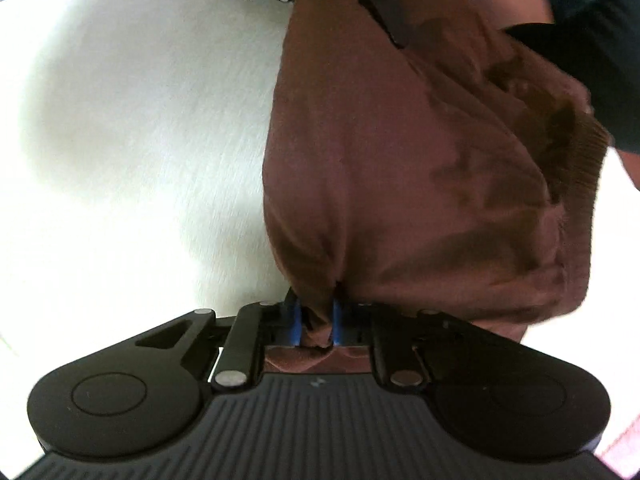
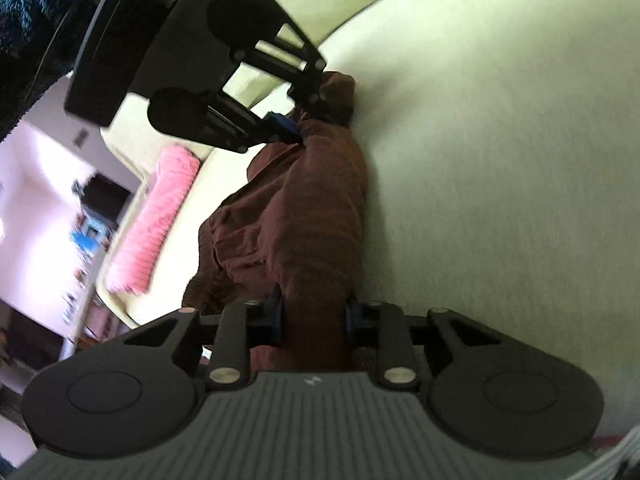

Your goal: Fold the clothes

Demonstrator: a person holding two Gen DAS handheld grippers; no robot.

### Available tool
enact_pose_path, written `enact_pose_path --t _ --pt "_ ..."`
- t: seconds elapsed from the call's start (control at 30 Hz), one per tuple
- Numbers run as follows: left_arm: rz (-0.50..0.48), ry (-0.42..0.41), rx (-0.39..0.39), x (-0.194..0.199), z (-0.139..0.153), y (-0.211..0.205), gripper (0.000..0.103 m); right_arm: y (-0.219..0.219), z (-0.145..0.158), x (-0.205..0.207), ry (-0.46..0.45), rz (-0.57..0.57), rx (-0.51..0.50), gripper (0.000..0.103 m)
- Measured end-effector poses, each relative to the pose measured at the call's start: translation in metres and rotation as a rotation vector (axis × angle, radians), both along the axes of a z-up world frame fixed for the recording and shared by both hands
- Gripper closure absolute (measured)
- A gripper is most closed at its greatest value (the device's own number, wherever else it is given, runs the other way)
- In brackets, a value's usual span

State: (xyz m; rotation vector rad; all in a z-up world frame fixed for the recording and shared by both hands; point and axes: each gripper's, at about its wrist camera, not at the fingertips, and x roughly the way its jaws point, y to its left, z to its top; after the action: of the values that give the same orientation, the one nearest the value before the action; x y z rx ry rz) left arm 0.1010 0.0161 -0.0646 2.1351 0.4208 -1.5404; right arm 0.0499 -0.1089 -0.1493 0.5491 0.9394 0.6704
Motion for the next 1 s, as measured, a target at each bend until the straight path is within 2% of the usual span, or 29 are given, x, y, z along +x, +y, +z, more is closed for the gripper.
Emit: enact_pose_path --t 0.1,0.17,0.23,0.3,0.37,0.43,0.47,0.5,0.57,0.6,0.67,0.7,0.73,0.77,0.8,0.87,0.9,0.97,1.0 --pt "0.133 -0.102 -0.138 0.002 0.007 0.016 0.090 0.010 0.020 0.003 -0.067 0.055 -0.117 0.082" --pt "0.258 -0.196 -0.255 0.010 0.019 0.029 0.090 0.011 0.038 0.011 -0.149 0.110 -0.242 0.083" --pt "0.341 -0.258 -0.330 0.019 0.031 0.038 0.090 0.007 0.053 0.022 -0.222 0.153 -0.342 0.083" --pt "0.498 -0.369 -0.462 0.041 0.059 0.054 0.090 0.013 0.075 0.042 -0.348 0.206 -0.479 0.083" --pt "0.604 -0.467 -0.569 0.059 0.088 0.067 0.090 0.020 0.104 0.073 -0.506 0.257 -0.642 0.083" --pt "0.682 -0.558 -0.673 0.072 0.114 0.077 0.090 0.024 0.126 0.093 -0.636 0.285 -0.740 0.084" --pt "0.723 -0.597 -0.728 0.076 0.127 0.081 0.090 0.027 0.140 0.103 -0.741 0.297 -0.815 0.084" --pt "0.760 -0.629 -0.779 0.077 0.136 0.084 0.090 0.029 0.147 0.107 -0.794 0.299 -0.852 0.084" --pt "0.811 -0.671 -0.848 0.072 0.140 0.087 0.090 0.034 0.159 0.111 -0.992 0.330 -0.989 0.084" --pt "0.838 -0.686 -0.878 0.068 0.138 0.087 0.090 0.035 0.158 0.110 -1.039 0.340 -1.024 0.084" --pt "0.899 -0.686 -0.923 0.058 0.126 0.085 0.090 0.030 0.141 0.098 -1.160 0.398 -1.108 0.084" --pt "0.945 -0.669 -0.943 0.045 0.110 0.082 0.090 0.025 0.124 0.090 -1.180 0.436 -1.130 0.084" --pt "0.995 -0.641 -0.953 0.031 0.092 0.078 0.089 0.023 0.118 0.086 -1.182 0.451 -1.136 0.084" --pt "1.040 -0.600 -0.949 0.019 0.075 0.075 0.088 0.017 0.096 0.074 -1.185 0.504 -1.159 0.084" --pt "1.079 -0.553 -0.940 0.010 0.064 0.072 0.083 0.014 0.084 0.066 -1.179 0.536 -1.171 0.084" --pt "1.174 -0.440 -0.912 -0.013 0.038 0.067 0.078 0.003 0.047 0.037 -1.117 0.655 -1.193 0.084" --pt "1.195 -0.416 -0.904 -0.019 0.034 0.067 0.074 0.000 0.037 0.028 -1.106 0.684 -1.202 0.081" --pt "1.235 -0.384 -0.902 -0.038 0.027 0.067 0.070 -0.010 0.009 -0.008 -1.125 0.763 -1.260 0.064" --pt "1.241 -0.375 -0.911 -0.045 0.030 0.069 0.069 -0.016 -0.002 -0.028 -1.156 0.786 -1.294 0.063"
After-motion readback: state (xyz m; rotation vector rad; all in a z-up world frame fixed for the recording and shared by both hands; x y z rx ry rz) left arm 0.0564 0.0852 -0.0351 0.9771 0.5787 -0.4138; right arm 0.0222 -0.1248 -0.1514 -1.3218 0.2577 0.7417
